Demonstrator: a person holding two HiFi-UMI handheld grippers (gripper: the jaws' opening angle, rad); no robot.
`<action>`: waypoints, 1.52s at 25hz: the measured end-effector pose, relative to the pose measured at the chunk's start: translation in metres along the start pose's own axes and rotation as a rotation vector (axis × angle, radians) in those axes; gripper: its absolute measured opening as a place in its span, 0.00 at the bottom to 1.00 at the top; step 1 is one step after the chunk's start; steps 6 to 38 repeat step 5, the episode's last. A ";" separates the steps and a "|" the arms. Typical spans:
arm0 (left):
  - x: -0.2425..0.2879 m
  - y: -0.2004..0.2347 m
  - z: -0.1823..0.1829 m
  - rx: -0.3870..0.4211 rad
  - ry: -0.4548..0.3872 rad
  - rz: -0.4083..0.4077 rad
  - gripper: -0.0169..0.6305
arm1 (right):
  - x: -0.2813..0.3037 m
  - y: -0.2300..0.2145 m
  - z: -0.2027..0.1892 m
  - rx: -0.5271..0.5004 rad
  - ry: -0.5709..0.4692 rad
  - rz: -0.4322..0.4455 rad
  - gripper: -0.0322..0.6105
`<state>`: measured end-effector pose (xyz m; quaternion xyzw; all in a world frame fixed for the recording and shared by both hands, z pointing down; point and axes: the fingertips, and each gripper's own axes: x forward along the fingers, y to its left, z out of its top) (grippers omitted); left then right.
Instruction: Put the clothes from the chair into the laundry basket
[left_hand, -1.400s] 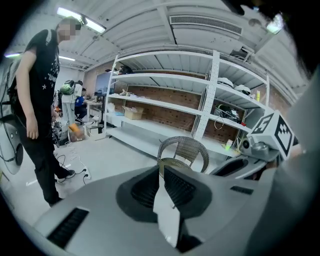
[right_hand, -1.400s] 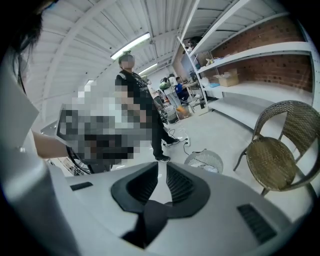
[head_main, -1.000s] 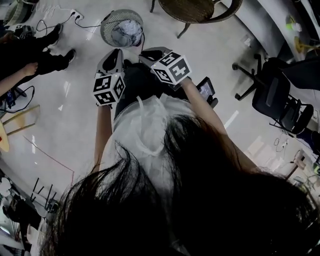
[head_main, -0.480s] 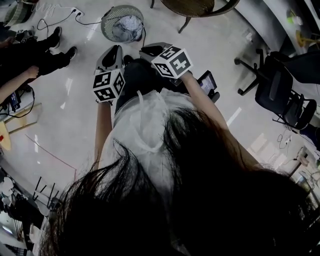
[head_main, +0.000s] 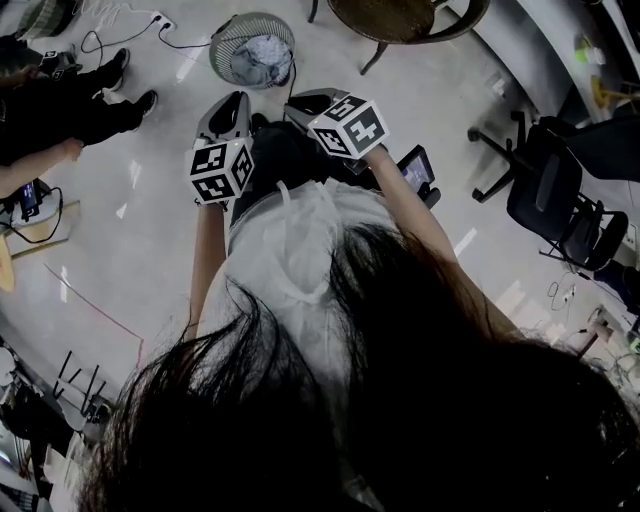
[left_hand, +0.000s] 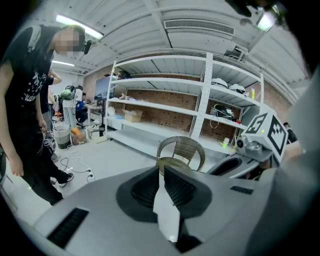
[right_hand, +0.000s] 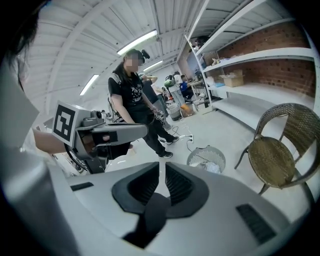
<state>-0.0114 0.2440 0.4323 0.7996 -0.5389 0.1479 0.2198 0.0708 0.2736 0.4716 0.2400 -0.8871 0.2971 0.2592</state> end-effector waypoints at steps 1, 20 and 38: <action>-0.001 0.001 0.000 -0.002 -0.001 0.003 0.09 | 0.000 0.001 0.000 -0.004 0.003 0.000 0.13; -0.006 0.004 -0.002 -0.012 -0.004 0.017 0.09 | 0.000 0.002 -0.001 -0.017 0.013 0.002 0.13; -0.006 0.004 -0.002 -0.012 -0.004 0.017 0.09 | 0.000 0.002 -0.001 -0.017 0.013 0.002 0.13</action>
